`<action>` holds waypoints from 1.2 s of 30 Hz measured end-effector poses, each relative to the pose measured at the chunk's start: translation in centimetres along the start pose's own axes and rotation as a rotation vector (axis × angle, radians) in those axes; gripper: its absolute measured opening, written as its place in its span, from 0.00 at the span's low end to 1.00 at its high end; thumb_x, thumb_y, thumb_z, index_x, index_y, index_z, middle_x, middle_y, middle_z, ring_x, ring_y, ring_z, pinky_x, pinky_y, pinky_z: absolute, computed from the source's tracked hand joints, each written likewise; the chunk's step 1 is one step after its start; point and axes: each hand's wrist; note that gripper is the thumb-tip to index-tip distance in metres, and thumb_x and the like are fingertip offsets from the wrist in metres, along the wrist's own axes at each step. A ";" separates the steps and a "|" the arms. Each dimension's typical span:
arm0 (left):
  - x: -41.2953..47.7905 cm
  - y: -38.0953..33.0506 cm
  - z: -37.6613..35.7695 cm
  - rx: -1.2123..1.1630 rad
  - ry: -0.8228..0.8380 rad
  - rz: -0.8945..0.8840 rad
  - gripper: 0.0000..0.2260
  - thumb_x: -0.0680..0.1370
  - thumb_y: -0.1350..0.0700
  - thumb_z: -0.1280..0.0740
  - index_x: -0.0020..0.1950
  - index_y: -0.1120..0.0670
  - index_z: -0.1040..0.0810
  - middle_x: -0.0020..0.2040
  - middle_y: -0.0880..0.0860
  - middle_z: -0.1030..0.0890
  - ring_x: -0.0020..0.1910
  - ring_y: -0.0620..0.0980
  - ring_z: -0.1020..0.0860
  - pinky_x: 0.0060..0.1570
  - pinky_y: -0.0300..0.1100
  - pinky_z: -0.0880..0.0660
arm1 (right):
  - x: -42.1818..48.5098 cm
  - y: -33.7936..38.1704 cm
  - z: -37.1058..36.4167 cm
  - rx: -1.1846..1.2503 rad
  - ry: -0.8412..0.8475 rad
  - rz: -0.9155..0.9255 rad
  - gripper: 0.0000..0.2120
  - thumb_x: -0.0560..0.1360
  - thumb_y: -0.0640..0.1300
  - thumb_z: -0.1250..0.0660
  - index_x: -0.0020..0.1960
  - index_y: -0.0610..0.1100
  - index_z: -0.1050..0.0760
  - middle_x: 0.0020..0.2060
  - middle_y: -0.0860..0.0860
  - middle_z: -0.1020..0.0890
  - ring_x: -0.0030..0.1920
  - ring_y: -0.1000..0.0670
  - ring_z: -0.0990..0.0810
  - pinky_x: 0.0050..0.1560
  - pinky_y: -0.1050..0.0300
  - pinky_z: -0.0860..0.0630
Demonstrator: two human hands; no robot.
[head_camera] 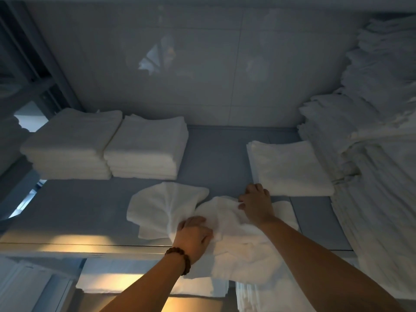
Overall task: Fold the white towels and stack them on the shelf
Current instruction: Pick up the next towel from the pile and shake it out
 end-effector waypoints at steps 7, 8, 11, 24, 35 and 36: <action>3.7 -4.9 7.0 -0.479 -0.123 -0.245 0.30 0.77 0.50 0.34 0.74 0.44 0.46 0.72 0.46 0.36 0.70 0.44 0.37 0.68 0.34 0.43 | -2.3 0.8 4.9 0.547 -0.174 0.175 0.09 0.76 0.41 0.35 0.53 0.40 0.20 0.49 0.42 0.17 0.51 0.43 0.20 0.53 0.59 0.29; 4.2 -5.6 7.9 -0.519 -0.096 -0.283 0.31 0.76 0.51 0.33 0.74 0.43 0.46 0.70 0.45 0.34 0.67 0.42 0.34 0.65 0.30 0.41 | -2.7 0.8 5.6 0.582 -0.181 0.172 0.09 0.77 0.41 0.35 0.54 0.41 0.20 0.50 0.44 0.16 0.51 0.46 0.20 0.53 0.63 0.30; 5.3 -6.7 9.9 -0.543 -0.081 -0.321 0.30 0.75 0.51 0.31 0.74 0.43 0.42 0.56 0.47 0.25 0.54 0.43 0.26 0.56 0.29 0.32 | -3.5 0.4 7.8 0.592 -0.239 0.166 0.08 0.77 0.42 0.35 0.53 0.45 0.19 0.48 0.47 0.16 0.48 0.49 0.19 0.50 0.62 0.28; 4.9 -4.3 16.6 -0.301 -0.241 -0.343 0.08 0.71 0.47 0.27 0.36 0.48 0.22 0.29 0.46 0.26 0.30 0.41 0.29 0.32 0.34 0.35 | -5.8 -5.0 12.5 0.464 -0.399 -0.057 0.13 0.75 0.55 0.34 0.45 0.46 0.19 0.42 0.49 0.15 0.43 0.48 0.19 0.46 0.52 0.24; 1.7 2.7 17.3 -0.071 -0.259 -0.093 0.17 0.71 0.40 0.30 0.30 0.50 0.24 0.30 0.48 0.23 0.32 0.44 0.26 0.33 0.39 0.32 | -6.6 -9.7 13.5 0.461 -0.518 -0.105 0.14 0.74 0.49 0.32 0.38 0.38 0.22 0.35 0.45 0.18 0.36 0.46 0.22 0.40 0.51 0.25; 1.4 3.3 17.4 -0.088 -0.277 -0.063 0.16 0.71 0.41 0.30 0.30 0.50 0.24 0.30 0.47 0.23 0.33 0.45 0.26 0.33 0.40 0.31 | -6.8 -10.4 13.3 0.460 -0.519 -0.111 0.14 0.74 0.48 0.31 0.38 0.37 0.22 0.35 0.44 0.19 0.36 0.46 0.22 0.40 0.51 0.25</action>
Point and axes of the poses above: each hand's wrist, its own x-axis towards the middle knuckle, its own z-axis out of the back of the hand, y = z × x
